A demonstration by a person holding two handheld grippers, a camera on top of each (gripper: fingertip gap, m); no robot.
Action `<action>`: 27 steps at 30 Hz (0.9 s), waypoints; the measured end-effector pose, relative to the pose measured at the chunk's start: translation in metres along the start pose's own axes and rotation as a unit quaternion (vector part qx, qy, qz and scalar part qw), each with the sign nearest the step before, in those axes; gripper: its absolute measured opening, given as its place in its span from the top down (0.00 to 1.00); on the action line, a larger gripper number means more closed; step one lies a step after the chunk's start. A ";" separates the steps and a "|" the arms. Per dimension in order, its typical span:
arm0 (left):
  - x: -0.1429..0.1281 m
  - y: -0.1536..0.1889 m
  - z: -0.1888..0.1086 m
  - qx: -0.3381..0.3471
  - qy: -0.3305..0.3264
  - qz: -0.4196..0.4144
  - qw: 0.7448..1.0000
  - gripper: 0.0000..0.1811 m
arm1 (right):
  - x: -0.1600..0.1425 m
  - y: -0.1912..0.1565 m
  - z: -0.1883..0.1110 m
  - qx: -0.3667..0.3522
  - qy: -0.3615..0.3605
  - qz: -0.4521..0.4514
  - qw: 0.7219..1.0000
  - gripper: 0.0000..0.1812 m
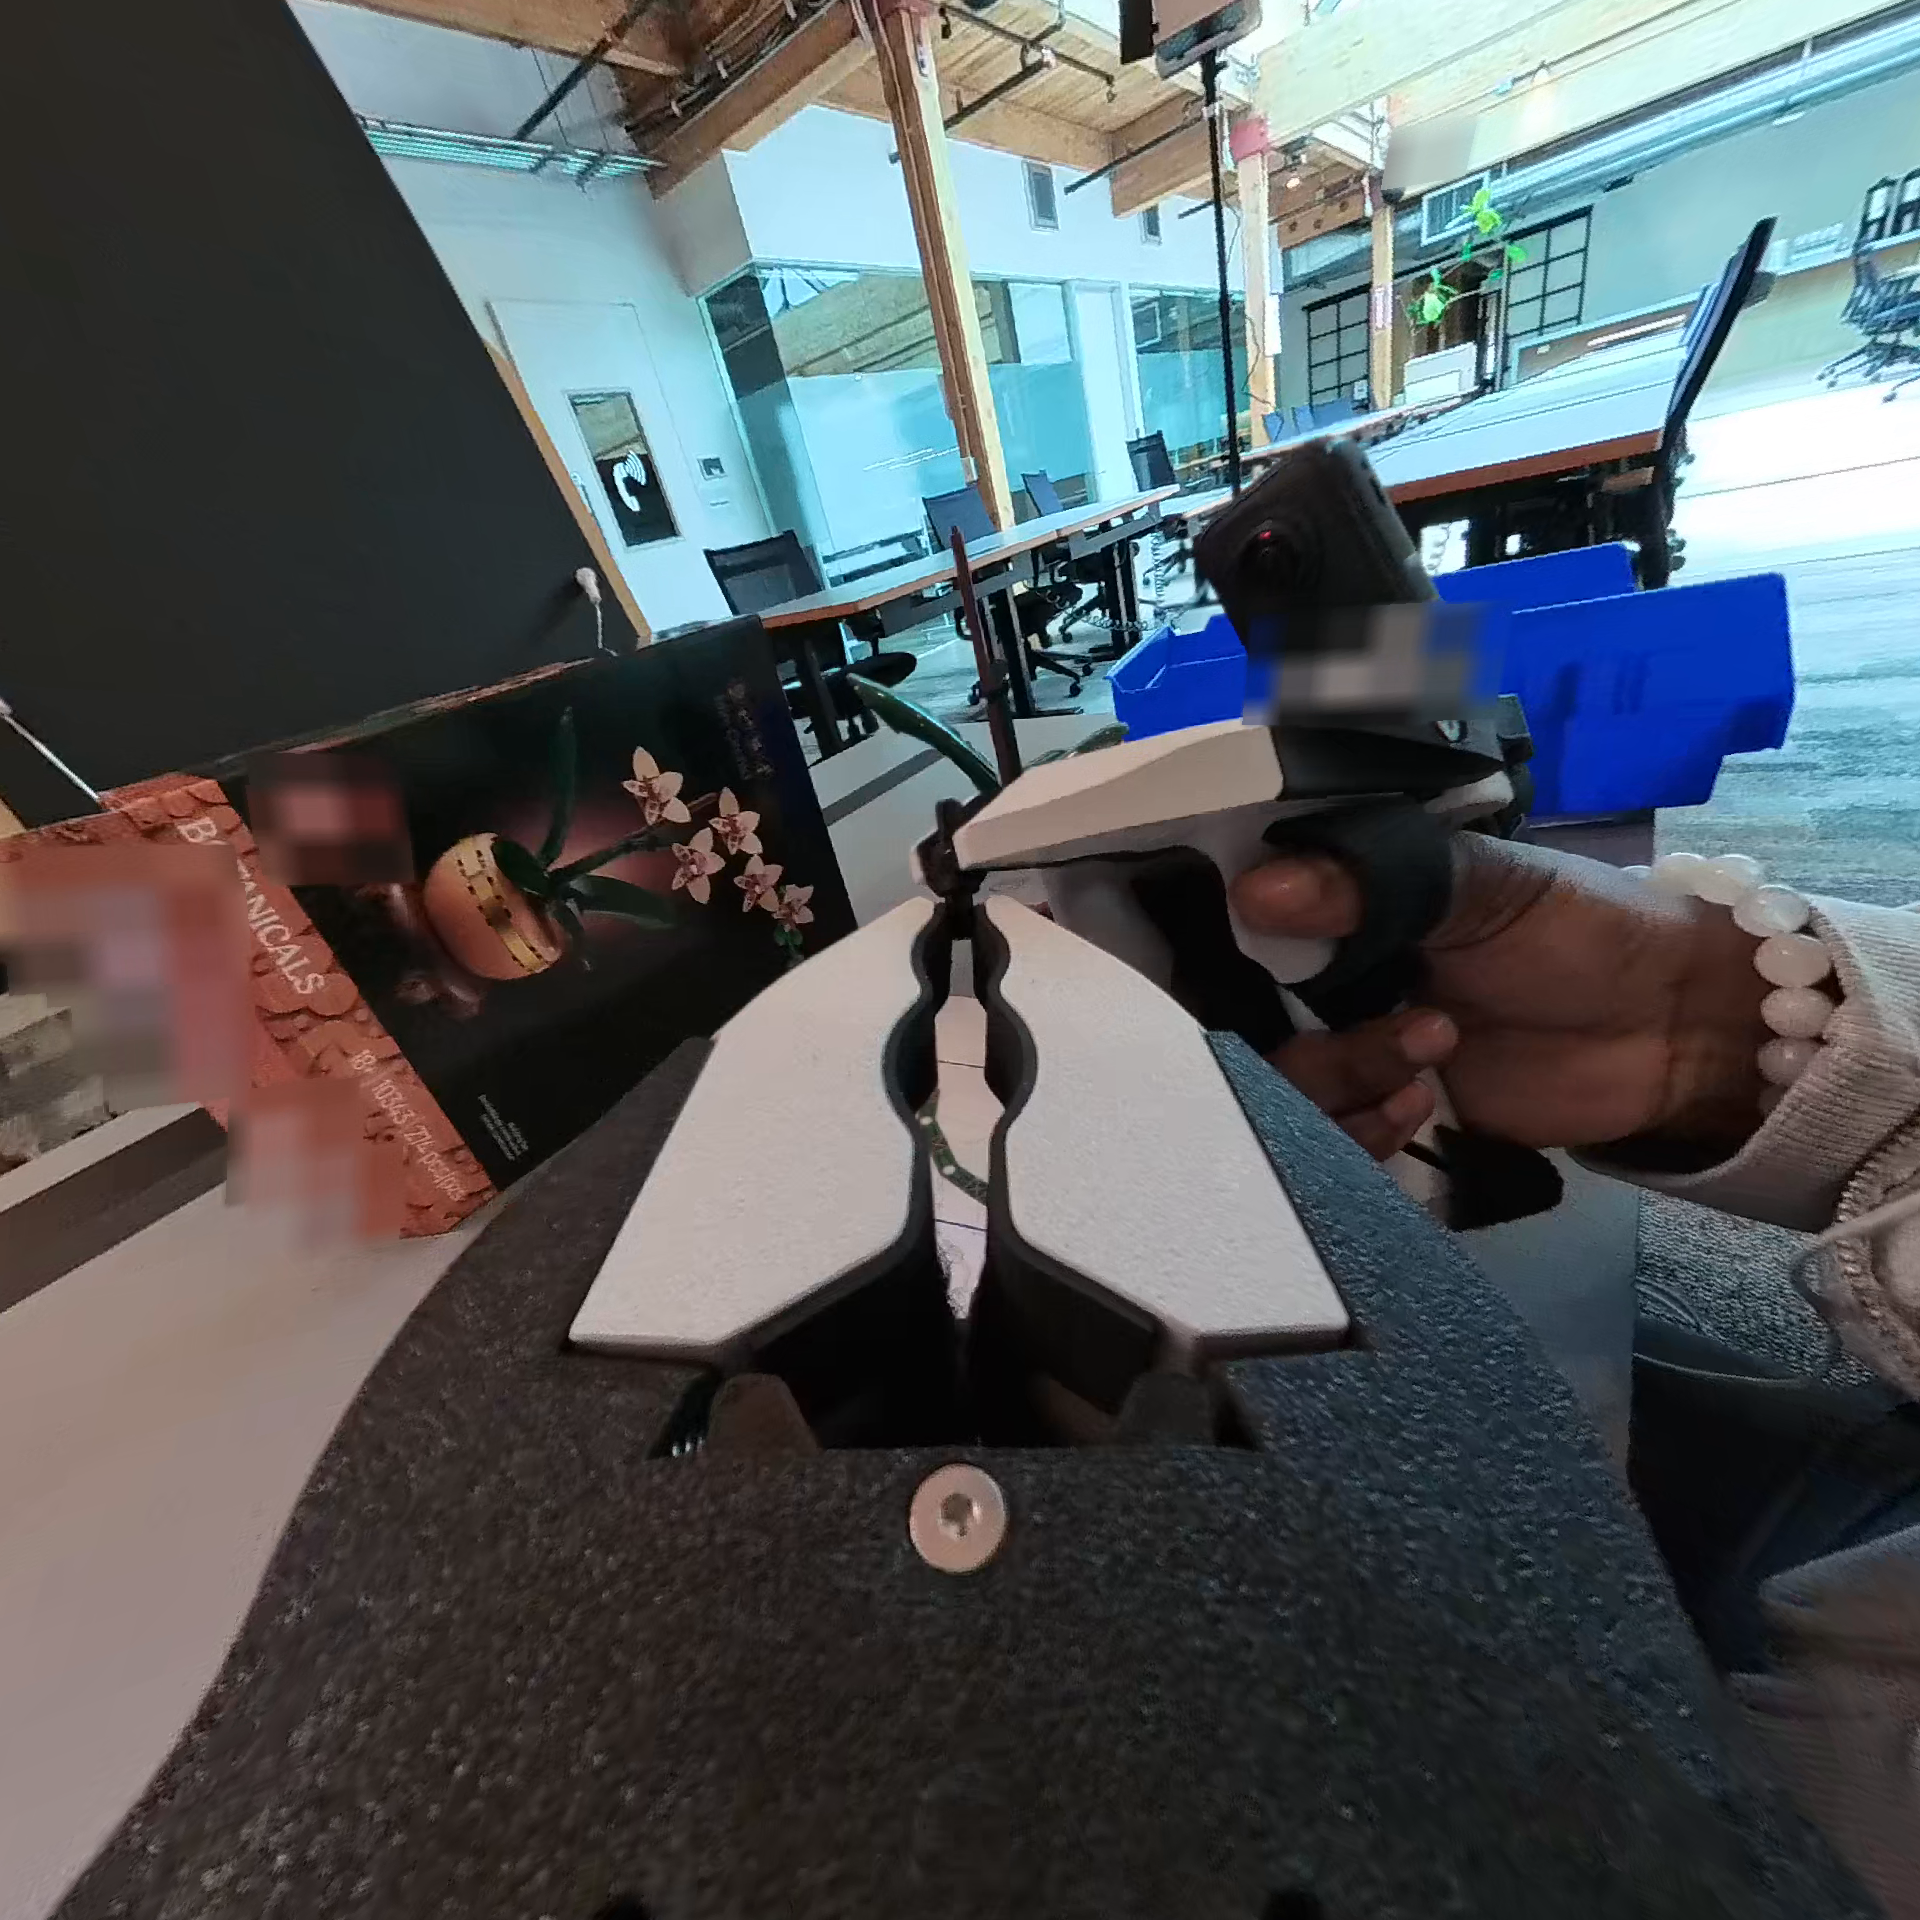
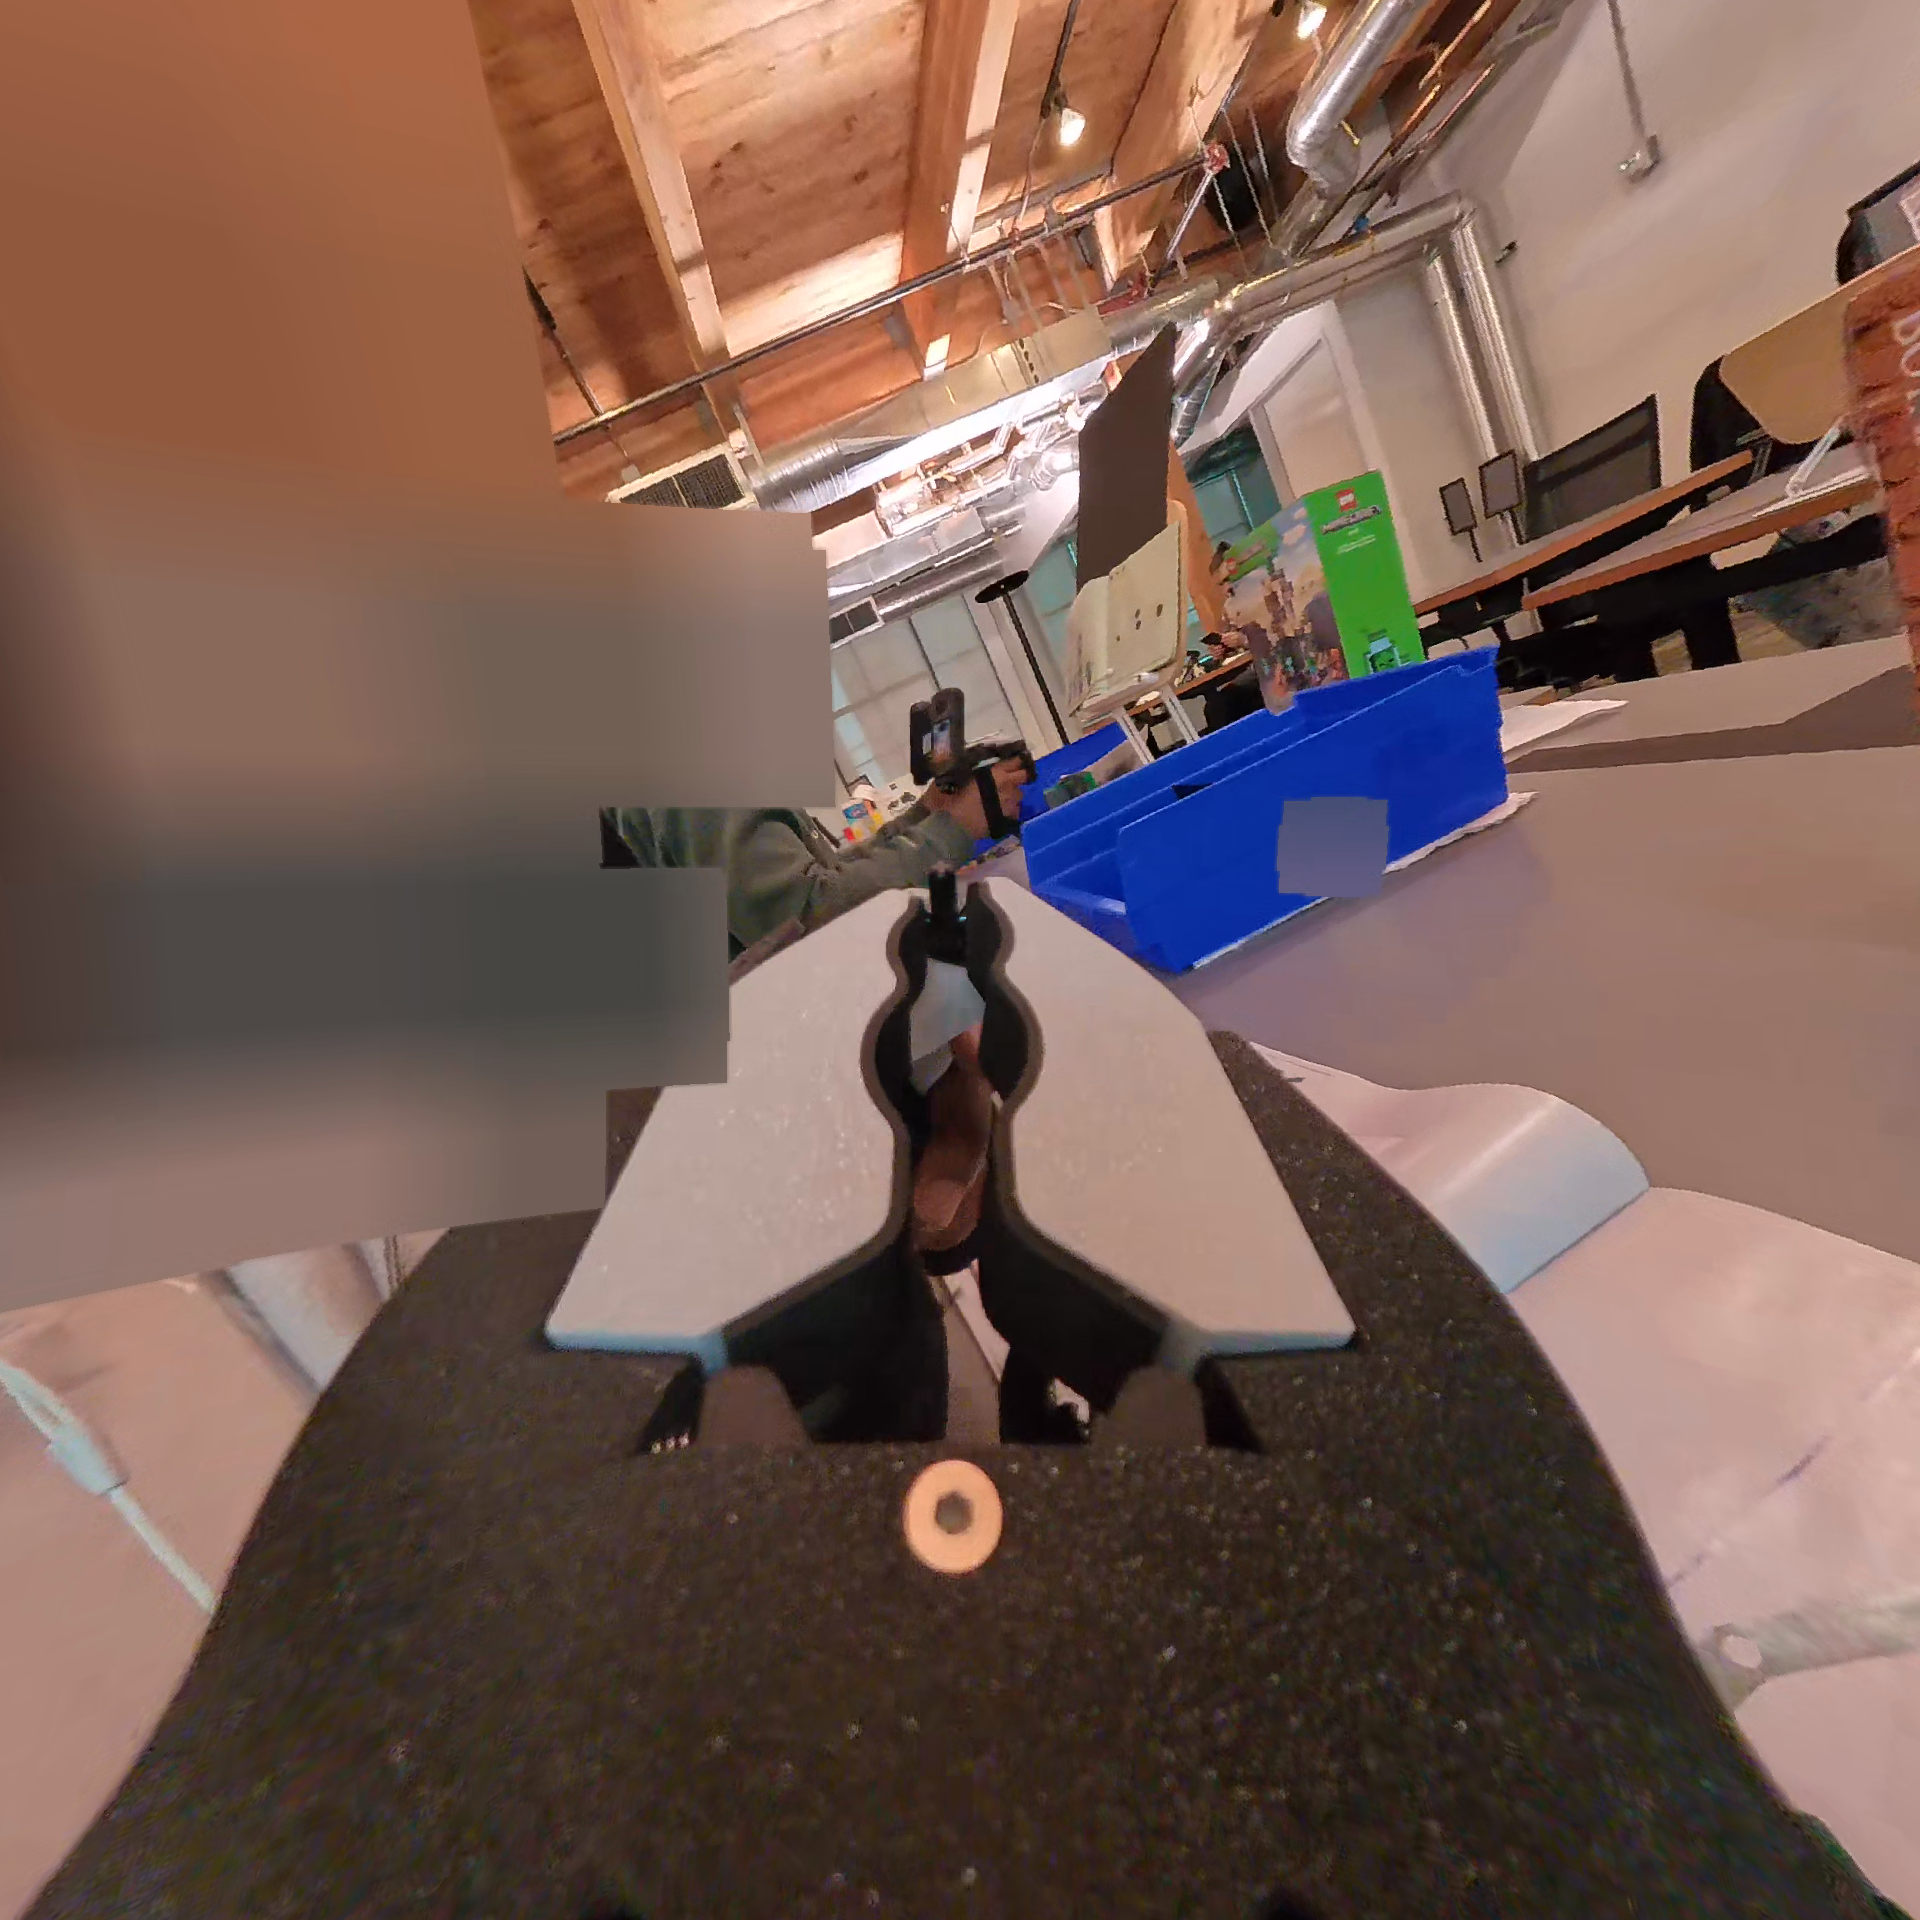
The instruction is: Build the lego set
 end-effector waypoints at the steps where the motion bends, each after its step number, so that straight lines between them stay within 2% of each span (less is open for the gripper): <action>1: -0.001 0.002 -0.001 -0.002 0.002 -0.001 1.000 0.99 | -0.001 -0.002 -0.002 0.000 -0.004 -0.013 1.000 0.96; 8: -0.009 0.021 -0.019 -0.022 0.004 -0.010 1.000 0.99 | -0.016 -0.015 -0.009 0.027 -0.037 -0.088 0.995 0.96; 13: -0.011 0.011 -0.028 -0.042 0.017 -0.037 0.998 0.99 | -0.018 -0.012 -0.001 0.043 -0.028 -0.122 0.991 0.93; 18: -0.019 -0.003 -0.036 -0.032 0.011 -0.009 0.999 0.99 | -0.021 -0.002 0.009 0.039 -0.052 -0.134 0.989 0.91; 24: -0.025 -0.049 -0.075 0.055 0.042 -0.029 0.997 0.99 | -0.021 0.010 0.017 0.012 -0.108 -0.200 0.974 0.89; 27: -0.032 -0.070 -0.100 0.111 0.030 -0.020 0.993 0.99 | -0.024 0.019 0.021 -0.009 -0.139 -0.227 0.964 0.88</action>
Point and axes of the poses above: each gripper's, where its closed fingertips meet, z out along the fingers, x out of its top, y = z × x across the jaws, the point moved 10 cm from there along -z, back along the fingers, and after that the axes turned 4 degrees about -x, right-handed, at the moved point
